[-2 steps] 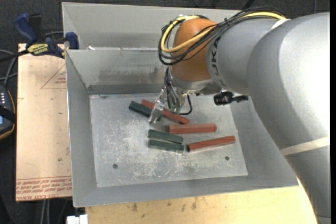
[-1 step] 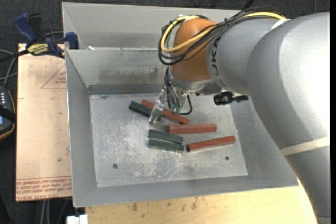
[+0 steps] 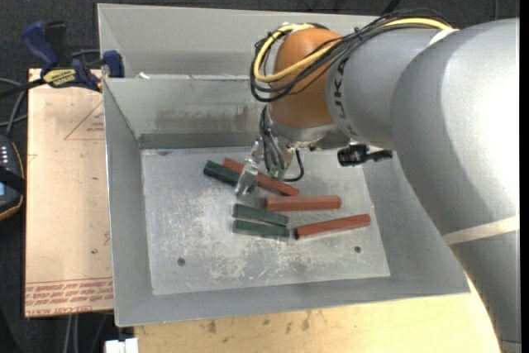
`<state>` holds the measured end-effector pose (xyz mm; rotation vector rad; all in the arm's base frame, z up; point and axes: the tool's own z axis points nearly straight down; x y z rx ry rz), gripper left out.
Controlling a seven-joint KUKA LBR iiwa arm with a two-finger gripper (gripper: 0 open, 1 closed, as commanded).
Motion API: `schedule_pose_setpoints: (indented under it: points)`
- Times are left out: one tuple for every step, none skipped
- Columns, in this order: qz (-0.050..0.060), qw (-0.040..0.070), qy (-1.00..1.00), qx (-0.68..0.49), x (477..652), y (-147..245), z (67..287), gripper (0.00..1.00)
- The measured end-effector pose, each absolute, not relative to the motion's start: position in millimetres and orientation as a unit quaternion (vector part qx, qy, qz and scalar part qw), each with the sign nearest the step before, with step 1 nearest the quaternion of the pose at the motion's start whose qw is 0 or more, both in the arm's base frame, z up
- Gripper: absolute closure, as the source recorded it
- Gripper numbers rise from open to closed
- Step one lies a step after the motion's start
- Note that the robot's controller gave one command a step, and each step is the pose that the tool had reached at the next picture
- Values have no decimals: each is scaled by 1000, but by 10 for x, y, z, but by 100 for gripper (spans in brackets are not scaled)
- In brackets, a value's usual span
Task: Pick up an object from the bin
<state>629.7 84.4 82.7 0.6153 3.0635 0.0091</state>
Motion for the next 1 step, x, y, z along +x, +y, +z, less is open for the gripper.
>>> schedule_pose_setpoints:
  points:
    - [0, 0, 980, 197, 6262, 843, 977, 100]
